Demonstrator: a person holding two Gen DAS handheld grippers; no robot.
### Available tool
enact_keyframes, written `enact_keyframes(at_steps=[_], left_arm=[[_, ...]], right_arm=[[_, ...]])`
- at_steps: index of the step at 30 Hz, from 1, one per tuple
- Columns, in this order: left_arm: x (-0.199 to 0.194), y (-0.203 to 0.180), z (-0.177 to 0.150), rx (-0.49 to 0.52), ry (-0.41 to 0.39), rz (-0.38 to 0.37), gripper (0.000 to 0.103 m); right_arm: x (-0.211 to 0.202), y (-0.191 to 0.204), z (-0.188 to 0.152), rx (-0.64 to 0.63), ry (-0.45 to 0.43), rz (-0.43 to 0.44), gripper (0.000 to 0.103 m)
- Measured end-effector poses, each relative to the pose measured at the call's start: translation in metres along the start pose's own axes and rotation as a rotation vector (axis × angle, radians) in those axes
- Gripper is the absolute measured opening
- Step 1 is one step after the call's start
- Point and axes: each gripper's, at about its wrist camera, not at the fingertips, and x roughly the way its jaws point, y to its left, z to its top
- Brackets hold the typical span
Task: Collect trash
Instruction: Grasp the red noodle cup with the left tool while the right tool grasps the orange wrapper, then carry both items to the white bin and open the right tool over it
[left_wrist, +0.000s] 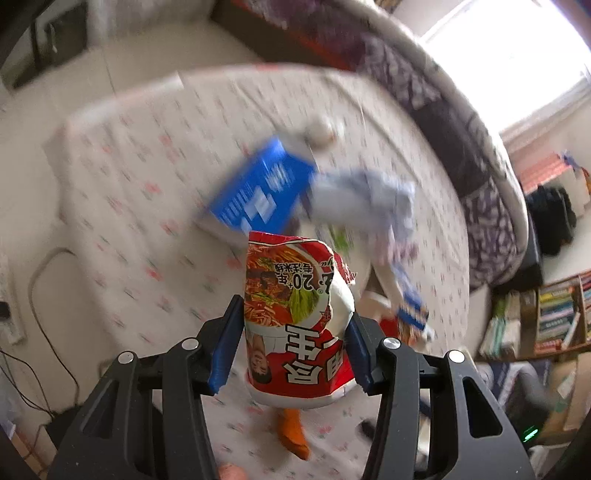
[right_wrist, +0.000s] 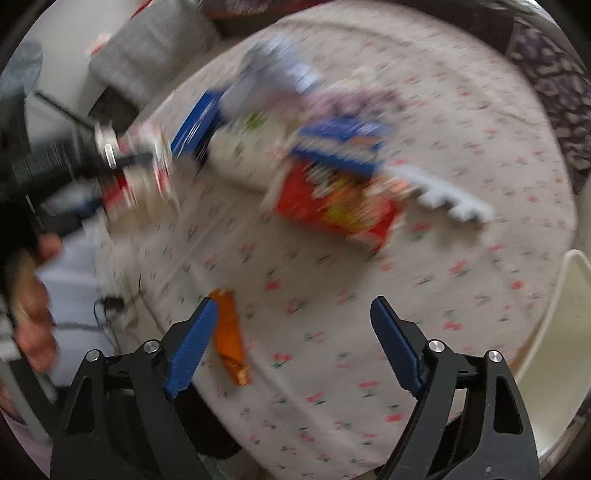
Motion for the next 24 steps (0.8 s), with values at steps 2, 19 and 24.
enact_keyframes(at_steps=[2, 19, 24], left_arm=[[-0.006, 0.004, 0.007, -0.017, -0.038, 0.013, 0.051], [-0.016, 0.023, 0.009, -0.053, -0.074, 0.012, 0.051], [-0.023, 0.011, 0.008, -0.005, -0.127, 0.017, 0.051]], right_arm=[[0.013, 0.017, -0.003, -0.041, 0.031, 0.007, 0.079], [0.038, 0.06, 0.011, -0.169, 0.004, -0.101, 0.02], [-0.001, 0.041, 0.028, -0.117, -0.138, -0.082, 0.02]])
